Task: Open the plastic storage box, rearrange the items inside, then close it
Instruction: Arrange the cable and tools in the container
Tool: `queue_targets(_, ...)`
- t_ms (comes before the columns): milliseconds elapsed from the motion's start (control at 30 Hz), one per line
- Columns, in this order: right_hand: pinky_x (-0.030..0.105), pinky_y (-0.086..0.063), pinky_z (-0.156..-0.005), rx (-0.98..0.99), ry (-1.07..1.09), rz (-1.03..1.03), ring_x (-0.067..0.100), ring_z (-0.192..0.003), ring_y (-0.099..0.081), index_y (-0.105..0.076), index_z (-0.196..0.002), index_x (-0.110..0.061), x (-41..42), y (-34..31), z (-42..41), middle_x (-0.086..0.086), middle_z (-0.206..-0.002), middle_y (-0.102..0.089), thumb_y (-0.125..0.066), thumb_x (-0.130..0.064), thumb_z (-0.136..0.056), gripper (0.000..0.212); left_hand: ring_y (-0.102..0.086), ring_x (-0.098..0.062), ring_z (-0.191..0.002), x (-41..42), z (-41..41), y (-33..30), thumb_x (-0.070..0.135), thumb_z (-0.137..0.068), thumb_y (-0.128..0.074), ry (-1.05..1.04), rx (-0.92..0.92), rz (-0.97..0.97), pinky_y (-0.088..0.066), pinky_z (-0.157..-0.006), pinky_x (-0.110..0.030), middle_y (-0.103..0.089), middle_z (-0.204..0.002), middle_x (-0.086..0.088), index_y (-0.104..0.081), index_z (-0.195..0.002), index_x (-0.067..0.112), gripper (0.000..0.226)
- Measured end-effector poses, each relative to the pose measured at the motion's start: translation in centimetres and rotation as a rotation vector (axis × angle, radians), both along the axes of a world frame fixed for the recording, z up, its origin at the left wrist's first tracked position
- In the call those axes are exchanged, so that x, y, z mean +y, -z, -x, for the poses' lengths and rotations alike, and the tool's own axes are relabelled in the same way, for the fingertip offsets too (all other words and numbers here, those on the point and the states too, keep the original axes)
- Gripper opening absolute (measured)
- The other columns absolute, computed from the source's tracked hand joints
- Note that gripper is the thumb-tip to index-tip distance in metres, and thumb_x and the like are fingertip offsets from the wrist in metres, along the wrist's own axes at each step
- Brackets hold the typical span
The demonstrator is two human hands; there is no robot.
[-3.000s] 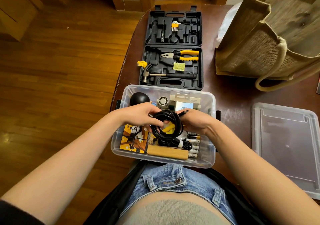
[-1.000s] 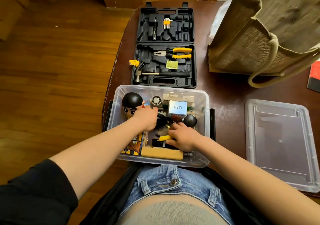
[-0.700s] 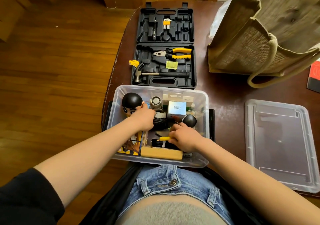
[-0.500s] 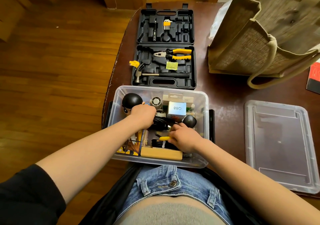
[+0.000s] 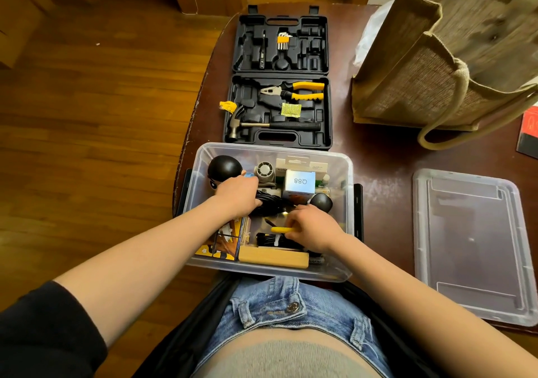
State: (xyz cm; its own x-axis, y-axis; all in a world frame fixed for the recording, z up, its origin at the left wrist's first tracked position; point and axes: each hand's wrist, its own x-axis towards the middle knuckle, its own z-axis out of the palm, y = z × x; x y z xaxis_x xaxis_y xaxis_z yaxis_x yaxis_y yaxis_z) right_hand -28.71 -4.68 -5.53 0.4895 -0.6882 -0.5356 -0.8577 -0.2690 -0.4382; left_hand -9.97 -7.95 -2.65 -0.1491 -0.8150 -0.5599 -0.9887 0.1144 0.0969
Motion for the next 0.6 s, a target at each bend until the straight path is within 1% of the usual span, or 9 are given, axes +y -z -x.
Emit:
queue_targets(133, 0.033, -0.046, -0.079, 0.05, -0.016, -0.001, 0.019, -0.107, -0.045, -0.064, -0.104, -0.022, 0.0, -0.6, 0.1, -0.001, -0.11, -0.057, -0.063, -0.038, -0.084, 0.026, -0.064, -0.031, -0.093, 0.4, 0.3, -0.8, 0.036, -0.087, -0.064, 0.04, -0.044, 0.096, -0.05, -0.069, -0.038, -0.062, -0.109, -0.011, -0.041, -0.123, 0.011, 0.05)
queue_targets(200, 0.034, -0.046, -0.079, 0.086, -0.043, 0.004, 0.021, -0.108, -0.044, -0.064, -0.107, -0.021, -0.1, -0.8, 0.1, -0.001, -0.111, -0.056, -0.063, -0.039, -0.084, 0.03, -0.064, -0.031, -0.087, 0.6, 0.4, -0.9, 0.032, -0.086, -0.066, 0.04, -0.024, 0.155, -0.05, -0.066, -0.038, -0.063, -0.102, -0.01, -0.039, -0.122, 0.01, 0.049)
queue_targets(267, 0.035, -0.046, -0.081, 0.107, -0.06, 0.006, 0.022, -0.109, -0.043, -0.063, -0.114, -0.023, -0.2, -1.1, 0.3, 0.0, -0.113, -0.056, -0.061, -0.04, -0.084, 0.034, -0.063, -0.029, -0.084, 0.8, 0.4, -0.9, 0.028, -0.087, -0.065, 0.035, 0.063, 0.186, -0.048, -0.063, -0.036, -0.062, -0.091, -0.005, -0.043, -0.112, 0.013, 0.037)
queue_targets(333, 0.036, -0.047, -0.085, 0.119, -0.072, 0.0, 0.022, -0.11, -0.044, -0.062, -0.12, -0.026, -0.3, -1.2, 0.4, 0.0, -0.116, -0.055, -0.061, -0.04, -0.085, 0.037, -0.061, -0.025, -0.083, 1.0, 0.5, -0.9, 0.027, -0.087, -0.062, 0.044, 0.166, 0.139, -0.042, -0.061, -0.031, -0.056, -0.081, 0.003, -0.046, -0.093, 0.02, 0.018)
queue_targets(367, 0.037, -0.047, -0.086, 0.125, -0.078, -0.002, 0.022, -0.11, -0.044, -0.061, -0.121, -0.026, -0.4, -1.3, 0.4, 0.001, -0.117, -0.054, -0.06, -0.04, -0.086, 0.038, -0.06, -0.022, -0.084, 1.1, 0.7, -0.9, 0.027, -0.088, -0.06, 0.063, 0.195, 0.099, -0.039, -0.063, -0.03, -0.055, -0.079, 0.006, -0.048, -0.088, 0.022, 0.013)
queue_targets(400, 0.037, -0.047, -0.086, 0.13, -0.083, -0.002, 0.022, -0.111, -0.044, -0.061, -0.122, -0.025, -0.4, -1.3, 0.4, 0.001, -0.118, -0.053, -0.06, -0.04, -0.086, 0.039, -0.059, -0.019, -0.087, 1.2, 0.8, -0.8, 0.028, -0.089, -0.059, 0.084, 0.2, 0.054, -0.038, -0.065, -0.029, -0.057, -0.08, 0.008, -0.052, -0.088, 0.023, 0.008)
queue_targets(433, 0.037, -0.047, -0.086, 0.134, -0.086, -0.003, 0.023, -0.111, -0.044, -0.06, -0.122, -0.025, -0.4, -1.4, 0.4, 0.002, -0.119, -0.053, -0.06, -0.039, -0.086, 0.039, -0.059, -0.017, -0.09, 1.4, 1.0, -0.6, 0.027, -0.09, -0.057, 0.105, 0.208, 0.01, -0.038, -0.068, -0.029, -0.06, -0.085, 0.008, -0.057, -0.092, 0.024, 0.004)
queue_targets(500, 0.036, -0.046, -0.084, 0.139, -0.088, -0.004, 0.023, -0.11, -0.045, -0.061, -0.12, -0.023, -0.3, -1.5, 0.5, 0.002, -0.117, -0.053, -0.06, -0.035, -0.087, 0.036, -0.059, -0.017, -0.098, 1.6, 1.3, -0.1, 0.027, -0.093, -0.054, 0.14, 0.201, -0.081, -0.042, -0.071, -0.029, -0.065, -0.102, 0.004, -0.063, -0.108, 0.024, 0.018)
queue_targets(600, 0.034, -0.047, -0.076, 0.159, -0.086, 0.02, 0.025, -0.103, -0.052, -0.065, -0.111, -0.017, -0.1, -1.9, 0.7, 0.005, -0.111, -0.058, -0.057, -0.024, -0.087, 0.026, -0.057, -0.023, -0.11, 1.9, 1.5, 0.5, 0.026, -0.096, -0.048, 0.164, 0.145, -0.135, -0.048, -0.079, -0.034, -0.063, -0.121, -0.005, -0.054, -0.13, 0.02, 0.035)
